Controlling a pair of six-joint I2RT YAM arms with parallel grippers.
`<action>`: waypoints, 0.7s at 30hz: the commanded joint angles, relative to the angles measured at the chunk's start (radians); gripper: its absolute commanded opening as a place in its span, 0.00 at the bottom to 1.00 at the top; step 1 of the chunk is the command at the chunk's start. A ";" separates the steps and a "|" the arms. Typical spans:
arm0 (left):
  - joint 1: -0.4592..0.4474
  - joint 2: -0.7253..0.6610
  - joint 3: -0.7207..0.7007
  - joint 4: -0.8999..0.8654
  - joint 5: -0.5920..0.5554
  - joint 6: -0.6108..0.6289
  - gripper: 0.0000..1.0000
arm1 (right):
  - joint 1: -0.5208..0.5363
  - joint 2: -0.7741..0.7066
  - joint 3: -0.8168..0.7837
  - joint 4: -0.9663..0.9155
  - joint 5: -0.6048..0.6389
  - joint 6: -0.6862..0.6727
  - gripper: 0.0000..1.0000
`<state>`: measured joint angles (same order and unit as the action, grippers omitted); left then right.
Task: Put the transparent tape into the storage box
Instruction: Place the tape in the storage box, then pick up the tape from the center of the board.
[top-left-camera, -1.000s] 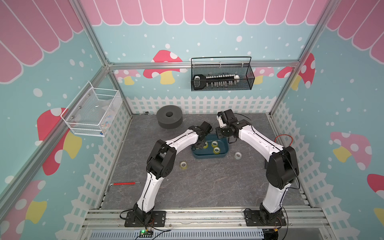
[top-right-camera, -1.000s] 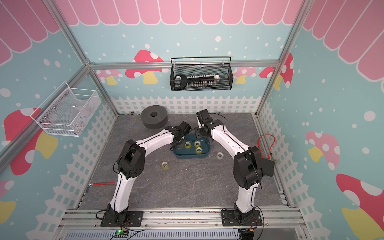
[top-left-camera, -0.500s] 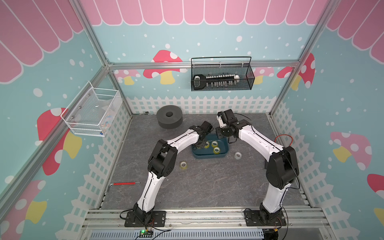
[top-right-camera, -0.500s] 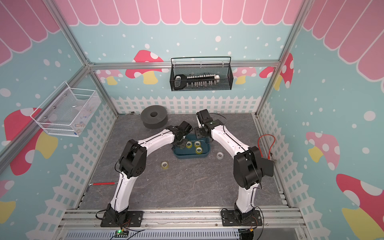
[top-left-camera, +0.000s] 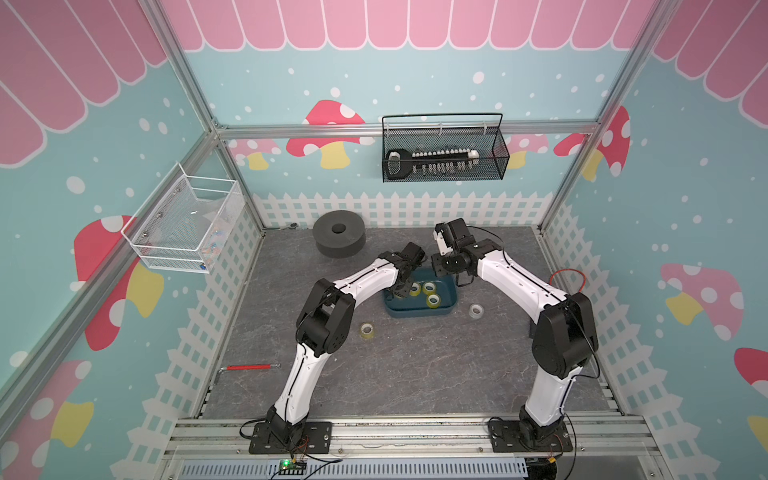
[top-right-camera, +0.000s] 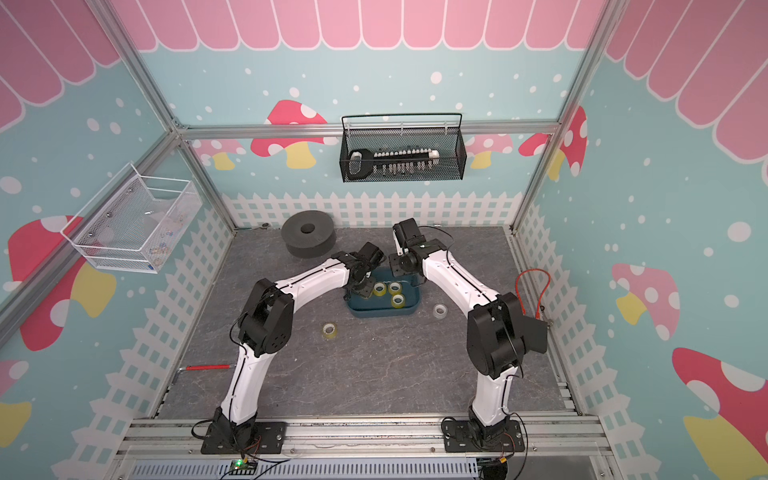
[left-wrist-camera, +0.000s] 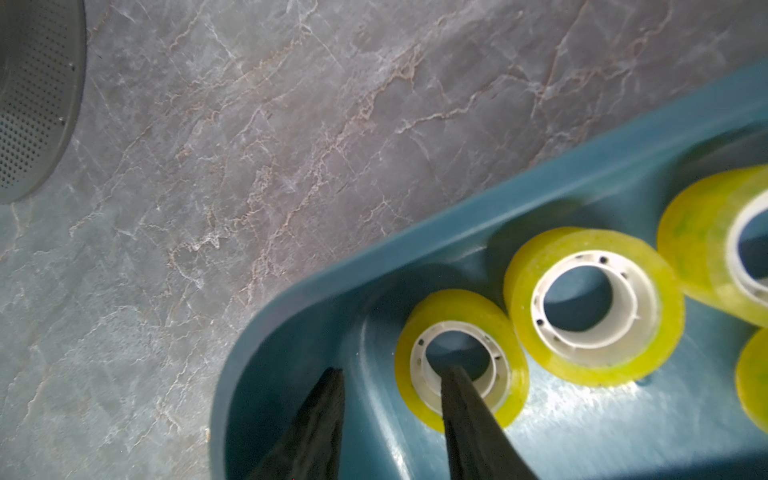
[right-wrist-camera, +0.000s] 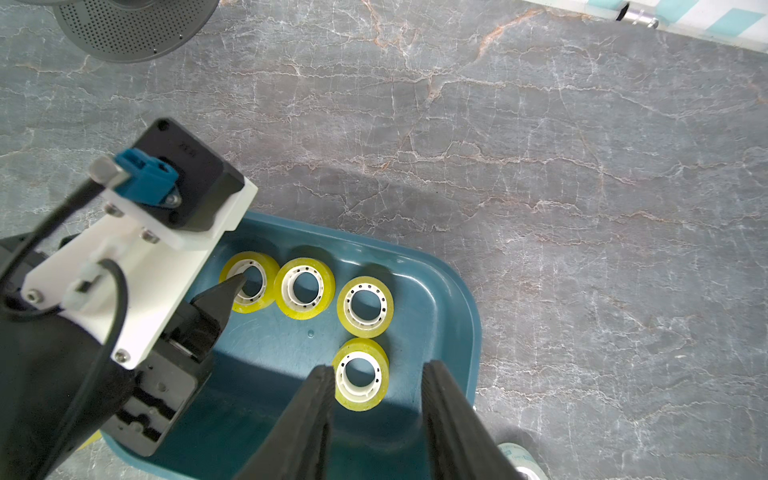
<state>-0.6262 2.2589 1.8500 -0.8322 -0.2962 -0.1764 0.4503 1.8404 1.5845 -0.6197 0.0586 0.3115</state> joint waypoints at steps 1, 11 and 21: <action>-0.001 -0.061 -0.010 0.009 -0.024 -0.017 0.45 | -0.024 -0.030 -0.023 0.011 -0.006 0.005 0.42; 0.029 -0.373 -0.150 0.150 0.044 -0.095 0.62 | -0.212 -0.167 -0.247 0.009 -0.132 0.079 0.52; 0.074 -0.619 -0.345 0.271 0.114 -0.217 0.99 | -0.290 -0.158 -0.522 0.159 -0.211 0.133 0.51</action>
<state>-0.5701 1.6703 1.5482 -0.6037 -0.2226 -0.3401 0.1802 1.6749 1.0874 -0.5262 -0.1253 0.4168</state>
